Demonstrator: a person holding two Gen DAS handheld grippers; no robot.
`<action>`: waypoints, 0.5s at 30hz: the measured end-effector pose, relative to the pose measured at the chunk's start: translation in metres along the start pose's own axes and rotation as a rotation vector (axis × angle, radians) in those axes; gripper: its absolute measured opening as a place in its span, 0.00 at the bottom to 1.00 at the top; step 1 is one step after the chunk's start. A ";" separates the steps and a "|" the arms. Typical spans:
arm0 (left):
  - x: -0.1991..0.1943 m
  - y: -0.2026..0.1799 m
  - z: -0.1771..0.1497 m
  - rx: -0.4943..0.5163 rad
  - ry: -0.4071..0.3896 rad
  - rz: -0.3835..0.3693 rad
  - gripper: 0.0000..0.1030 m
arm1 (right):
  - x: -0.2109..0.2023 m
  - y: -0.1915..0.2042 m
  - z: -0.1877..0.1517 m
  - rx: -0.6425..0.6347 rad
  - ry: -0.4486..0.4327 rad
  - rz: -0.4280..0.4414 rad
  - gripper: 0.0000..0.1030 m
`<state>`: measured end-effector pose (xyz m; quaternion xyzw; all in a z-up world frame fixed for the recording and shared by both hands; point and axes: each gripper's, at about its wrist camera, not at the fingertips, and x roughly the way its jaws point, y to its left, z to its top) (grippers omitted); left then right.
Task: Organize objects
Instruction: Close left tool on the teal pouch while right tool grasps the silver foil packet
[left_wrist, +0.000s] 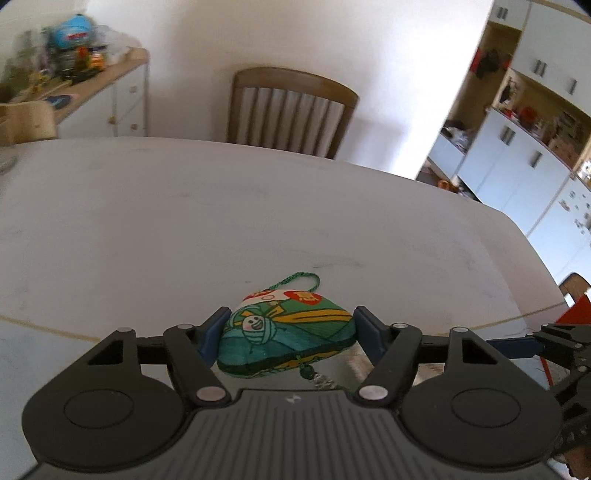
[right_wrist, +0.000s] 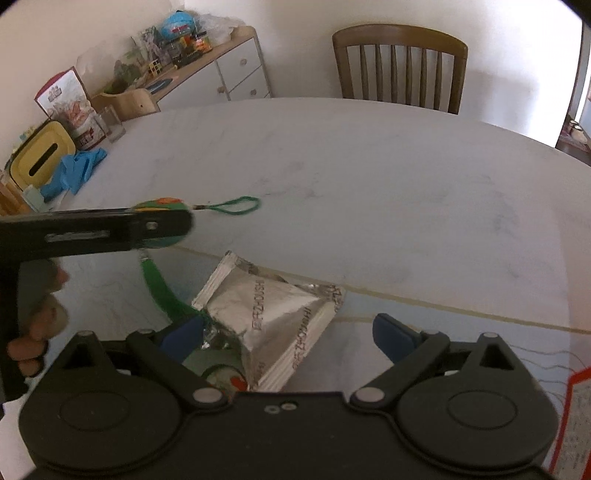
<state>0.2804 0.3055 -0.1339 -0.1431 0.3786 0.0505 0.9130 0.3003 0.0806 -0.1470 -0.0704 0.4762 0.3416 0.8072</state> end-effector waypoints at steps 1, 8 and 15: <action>-0.003 0.004 -0.001 -0.007 -0.004 0.008 0.69 | 0.002 0.001 0.001 0.000 0.003 0.000 0.95; -0.029 0.034 0.000 -0.044 -0.020 0.071 0.69 | 0.019 0.009 0.006 -0.035 0.028 0.021 0.98; -0.038 0.035 -0.004 -0.053 -0.023 0.071 0.69 | 0.030 0.021 0.007 -0.095 0.057 0.049 0.81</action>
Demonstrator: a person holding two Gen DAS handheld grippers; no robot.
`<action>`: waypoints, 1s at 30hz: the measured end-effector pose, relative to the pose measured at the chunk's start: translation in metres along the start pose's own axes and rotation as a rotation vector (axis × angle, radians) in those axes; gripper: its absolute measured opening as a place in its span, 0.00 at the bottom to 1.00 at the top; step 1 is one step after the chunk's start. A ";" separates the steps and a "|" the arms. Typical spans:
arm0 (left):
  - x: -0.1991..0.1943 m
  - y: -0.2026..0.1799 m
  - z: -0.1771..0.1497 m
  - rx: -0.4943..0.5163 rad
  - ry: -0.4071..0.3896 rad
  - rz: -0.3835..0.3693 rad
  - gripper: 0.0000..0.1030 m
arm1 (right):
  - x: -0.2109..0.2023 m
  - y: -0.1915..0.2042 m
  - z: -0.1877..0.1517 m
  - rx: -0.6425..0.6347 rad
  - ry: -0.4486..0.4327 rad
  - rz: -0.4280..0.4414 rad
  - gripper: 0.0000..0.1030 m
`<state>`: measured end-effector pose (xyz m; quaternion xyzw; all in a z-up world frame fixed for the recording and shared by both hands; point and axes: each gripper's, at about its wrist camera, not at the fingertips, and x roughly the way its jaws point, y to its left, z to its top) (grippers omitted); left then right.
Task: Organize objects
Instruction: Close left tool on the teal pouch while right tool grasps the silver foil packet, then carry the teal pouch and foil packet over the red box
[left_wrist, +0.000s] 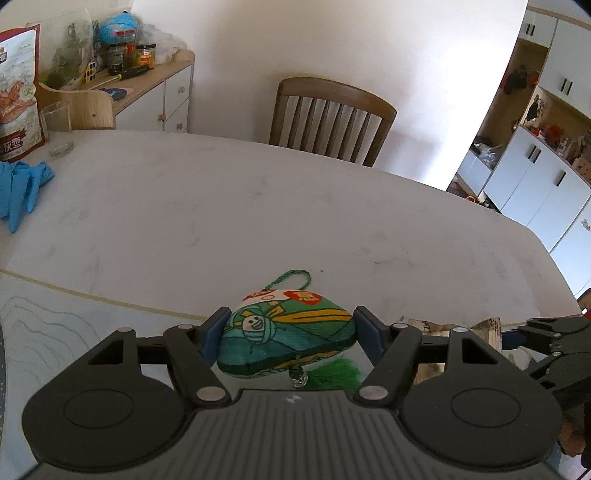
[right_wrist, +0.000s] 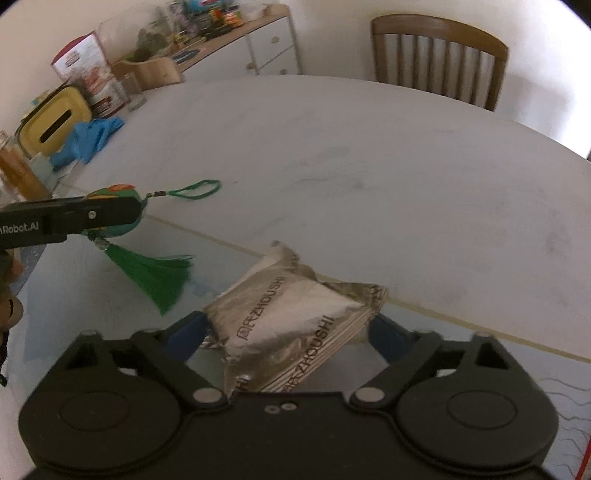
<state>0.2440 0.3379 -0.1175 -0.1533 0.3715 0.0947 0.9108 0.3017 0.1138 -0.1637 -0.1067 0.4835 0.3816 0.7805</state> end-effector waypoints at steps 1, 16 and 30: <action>0.000 0.000 0.001 0.001 -0.001 -0.002 0.69 | -0.001 0.002 0.000 -0.010 0.003 0.008 0.75; -0.030 -0.025 -0.002 0.049 -0.014 -0.042 0.69 | -0.047 0.004 -0.005 0.024 -0.085 0.004 0.52; -0.092 -0.090 0.001 0.147 -0.046 -0.140 0.69 | -0.150 0.008 -0.039 0.099 -0.207 0.024 0.52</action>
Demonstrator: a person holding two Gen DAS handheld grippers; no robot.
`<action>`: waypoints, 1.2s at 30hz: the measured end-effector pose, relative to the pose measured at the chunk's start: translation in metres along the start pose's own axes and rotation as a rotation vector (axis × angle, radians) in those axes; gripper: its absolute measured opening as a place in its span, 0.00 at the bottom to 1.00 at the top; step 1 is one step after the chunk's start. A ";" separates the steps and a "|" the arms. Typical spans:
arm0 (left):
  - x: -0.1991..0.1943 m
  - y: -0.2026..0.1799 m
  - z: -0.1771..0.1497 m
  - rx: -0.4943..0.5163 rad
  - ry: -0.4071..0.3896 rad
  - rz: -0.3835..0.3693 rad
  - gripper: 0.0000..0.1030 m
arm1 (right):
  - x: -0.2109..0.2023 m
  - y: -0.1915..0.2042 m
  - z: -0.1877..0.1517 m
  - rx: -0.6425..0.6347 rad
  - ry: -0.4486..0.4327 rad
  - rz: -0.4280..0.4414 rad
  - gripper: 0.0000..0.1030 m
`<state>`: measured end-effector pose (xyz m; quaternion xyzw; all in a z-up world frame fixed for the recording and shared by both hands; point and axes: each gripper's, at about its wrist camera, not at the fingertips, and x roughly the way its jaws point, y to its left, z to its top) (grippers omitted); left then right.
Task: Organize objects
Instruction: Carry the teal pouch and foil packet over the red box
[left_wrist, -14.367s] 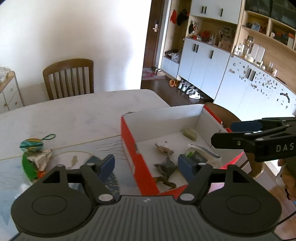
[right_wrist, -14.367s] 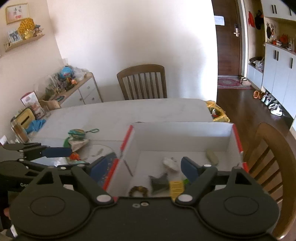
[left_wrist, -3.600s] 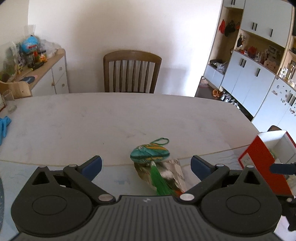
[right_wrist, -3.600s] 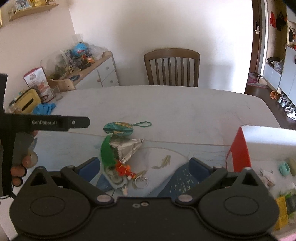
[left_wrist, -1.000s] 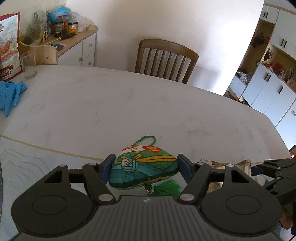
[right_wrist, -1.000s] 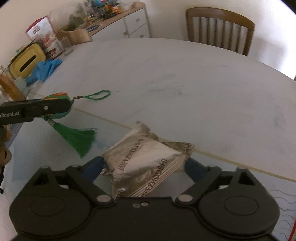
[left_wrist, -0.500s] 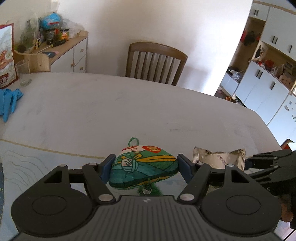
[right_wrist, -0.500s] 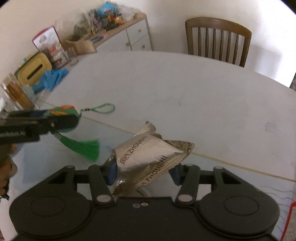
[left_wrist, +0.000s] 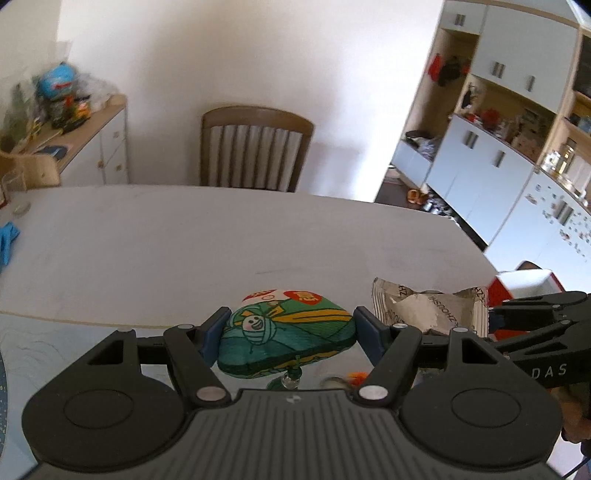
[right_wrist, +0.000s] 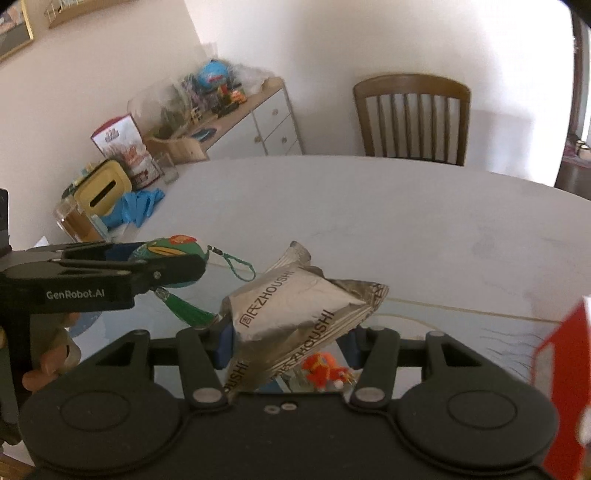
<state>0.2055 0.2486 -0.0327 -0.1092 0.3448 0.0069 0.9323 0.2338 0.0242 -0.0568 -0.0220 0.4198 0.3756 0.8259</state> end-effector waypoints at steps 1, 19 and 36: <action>-0.003 -0.006 0.000 0.007 0.000 -0.005 0.69 | -0.007 -0.001 -0.002 0.006 -0.008 -0.005 0.52; -0.018 -0.165 -0.003 0.182 0.006 -0.129 0.69 | -0.125 -0.065 -0.060 0.120 -0.110 -0.129 0.52; 0.012 -0.310 -0.014 0.306 0.023 -0.203 0.69 | -0.210 -0.186 -0.103 0.217 -0.161 -0.279 0.52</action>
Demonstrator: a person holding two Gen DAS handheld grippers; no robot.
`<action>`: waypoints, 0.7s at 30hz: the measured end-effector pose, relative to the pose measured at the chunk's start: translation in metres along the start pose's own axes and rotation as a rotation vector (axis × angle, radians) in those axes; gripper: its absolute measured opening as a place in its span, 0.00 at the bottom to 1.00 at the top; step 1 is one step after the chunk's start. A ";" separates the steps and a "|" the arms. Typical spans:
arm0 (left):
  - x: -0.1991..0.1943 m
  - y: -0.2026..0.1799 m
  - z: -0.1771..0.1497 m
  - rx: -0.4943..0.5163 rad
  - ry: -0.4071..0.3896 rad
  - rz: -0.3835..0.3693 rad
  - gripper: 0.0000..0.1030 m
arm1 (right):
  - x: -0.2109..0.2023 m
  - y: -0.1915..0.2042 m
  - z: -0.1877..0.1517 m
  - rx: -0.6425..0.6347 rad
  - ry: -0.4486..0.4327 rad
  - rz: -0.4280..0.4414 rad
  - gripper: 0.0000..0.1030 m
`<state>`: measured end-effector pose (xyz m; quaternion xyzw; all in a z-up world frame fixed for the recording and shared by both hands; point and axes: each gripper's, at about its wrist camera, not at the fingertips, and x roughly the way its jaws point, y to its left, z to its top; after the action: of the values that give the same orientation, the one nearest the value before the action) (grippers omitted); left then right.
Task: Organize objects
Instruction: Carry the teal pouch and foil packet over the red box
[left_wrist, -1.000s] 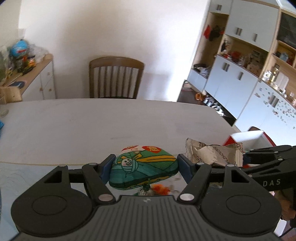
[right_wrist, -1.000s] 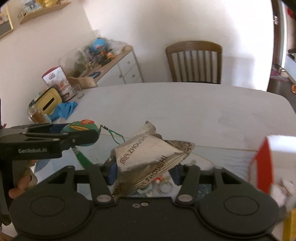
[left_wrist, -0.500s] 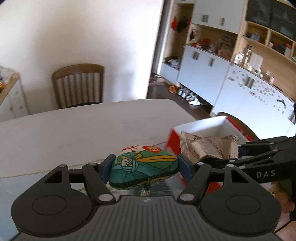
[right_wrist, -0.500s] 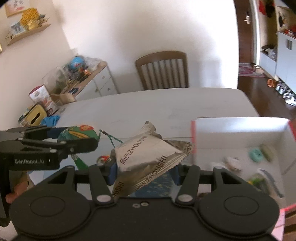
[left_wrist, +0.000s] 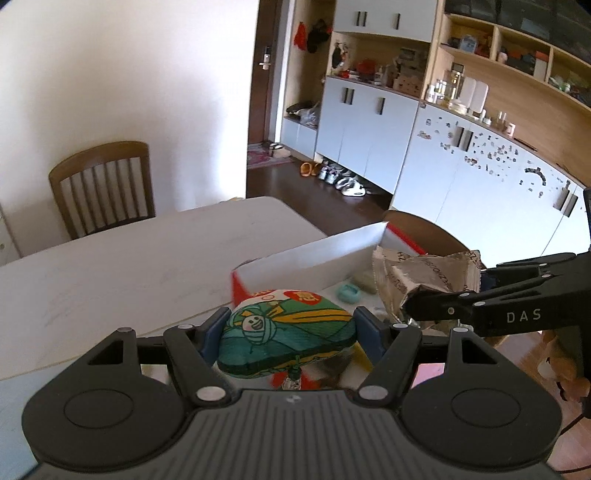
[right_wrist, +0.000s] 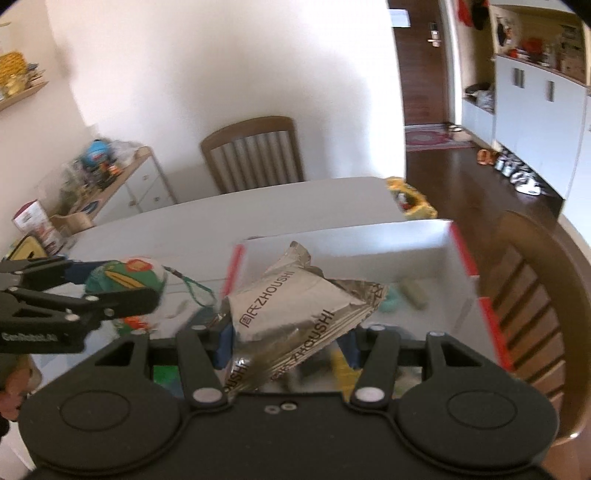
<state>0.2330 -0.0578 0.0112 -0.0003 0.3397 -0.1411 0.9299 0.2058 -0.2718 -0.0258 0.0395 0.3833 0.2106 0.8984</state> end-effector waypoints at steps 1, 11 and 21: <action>0.005 -0.005 0.004 0.003 -0.001 -0.004 0.70 | -0.001 -0.008 0.000 0.004 -0.001 -0.010 0.52; 0.060 -0.043 0.041 0.005 0.000 0.008 0.70 | 0.016 -0.061 -0.008 0.015 0.052 -0.073 0.53; 0.135 -0.057 0.051 0.029 0.075 0.074 0.70 | 0.058 -0.069 -0.016 -0.028 0.133 -0.033 0.53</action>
<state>0.3485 -0.1530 -0.0290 0.0311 0.3722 -0.1114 0.9209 0.2543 -0.3120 -0.0918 0.0066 0.4399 0.2034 0.8747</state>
